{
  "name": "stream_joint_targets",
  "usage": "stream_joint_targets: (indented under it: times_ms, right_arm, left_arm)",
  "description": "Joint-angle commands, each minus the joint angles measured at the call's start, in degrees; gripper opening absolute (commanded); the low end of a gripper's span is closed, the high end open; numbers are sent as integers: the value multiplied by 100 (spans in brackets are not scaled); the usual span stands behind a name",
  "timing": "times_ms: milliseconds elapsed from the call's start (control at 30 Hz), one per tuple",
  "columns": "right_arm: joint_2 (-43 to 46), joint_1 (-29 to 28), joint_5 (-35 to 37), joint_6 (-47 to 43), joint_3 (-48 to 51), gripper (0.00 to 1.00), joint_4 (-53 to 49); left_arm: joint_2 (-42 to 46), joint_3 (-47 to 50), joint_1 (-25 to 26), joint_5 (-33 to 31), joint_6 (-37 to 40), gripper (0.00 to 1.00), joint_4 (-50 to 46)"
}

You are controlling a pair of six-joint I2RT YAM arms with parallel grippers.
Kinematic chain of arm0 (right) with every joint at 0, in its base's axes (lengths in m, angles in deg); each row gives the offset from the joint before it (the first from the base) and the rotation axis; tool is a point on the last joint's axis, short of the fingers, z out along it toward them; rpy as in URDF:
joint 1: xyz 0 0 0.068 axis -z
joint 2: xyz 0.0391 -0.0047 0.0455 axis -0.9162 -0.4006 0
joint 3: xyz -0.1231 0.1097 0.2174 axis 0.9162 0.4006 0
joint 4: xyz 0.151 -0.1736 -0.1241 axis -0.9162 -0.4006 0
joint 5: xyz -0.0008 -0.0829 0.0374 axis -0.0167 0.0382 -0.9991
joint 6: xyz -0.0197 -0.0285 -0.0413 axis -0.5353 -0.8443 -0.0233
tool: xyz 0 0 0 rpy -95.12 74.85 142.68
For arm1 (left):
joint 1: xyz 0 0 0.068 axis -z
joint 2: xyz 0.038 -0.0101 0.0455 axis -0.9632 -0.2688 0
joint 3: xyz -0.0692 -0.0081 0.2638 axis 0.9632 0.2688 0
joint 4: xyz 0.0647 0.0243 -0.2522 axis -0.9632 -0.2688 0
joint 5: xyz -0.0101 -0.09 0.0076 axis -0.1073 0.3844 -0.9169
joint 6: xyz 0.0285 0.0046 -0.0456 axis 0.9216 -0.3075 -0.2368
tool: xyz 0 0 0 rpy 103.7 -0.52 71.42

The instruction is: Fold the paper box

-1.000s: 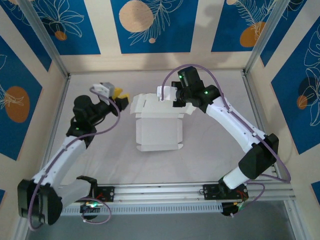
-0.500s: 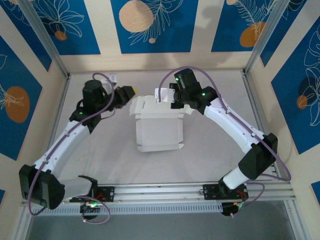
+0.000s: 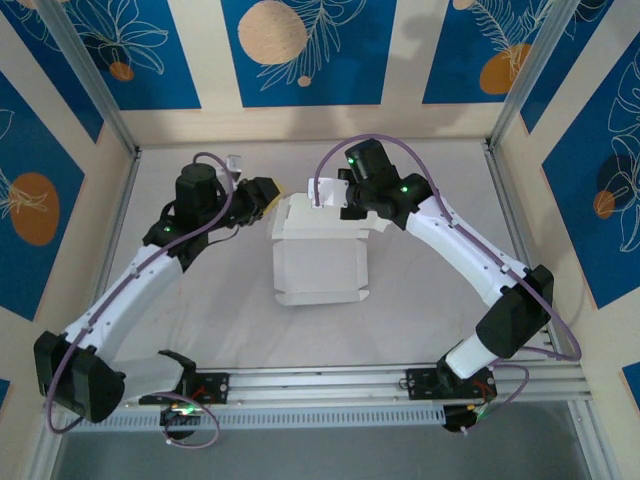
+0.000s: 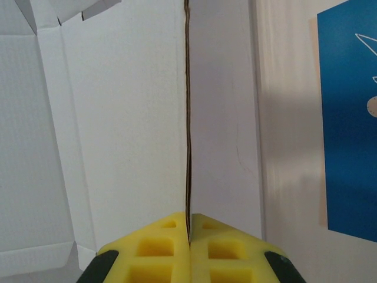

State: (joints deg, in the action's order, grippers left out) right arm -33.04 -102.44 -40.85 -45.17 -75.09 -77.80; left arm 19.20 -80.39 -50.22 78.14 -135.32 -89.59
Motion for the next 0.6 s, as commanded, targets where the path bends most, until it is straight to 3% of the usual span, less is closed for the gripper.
stream_joint_targets:
  times_ms: [0,133,567]
  right_arm:
    - [-50,-25,88,111,-186,0,-20]
    - [-65,-24,104,149,-187,0,-14]
    - [-110,-156,211,177,-331,0,-193]
  left_arm:
    - [321,-352,42,-239,-14,29,-376]
    - [396,134,175,-26,-748,29,127]
    - [200,728,368,-423,-1131,28,552]
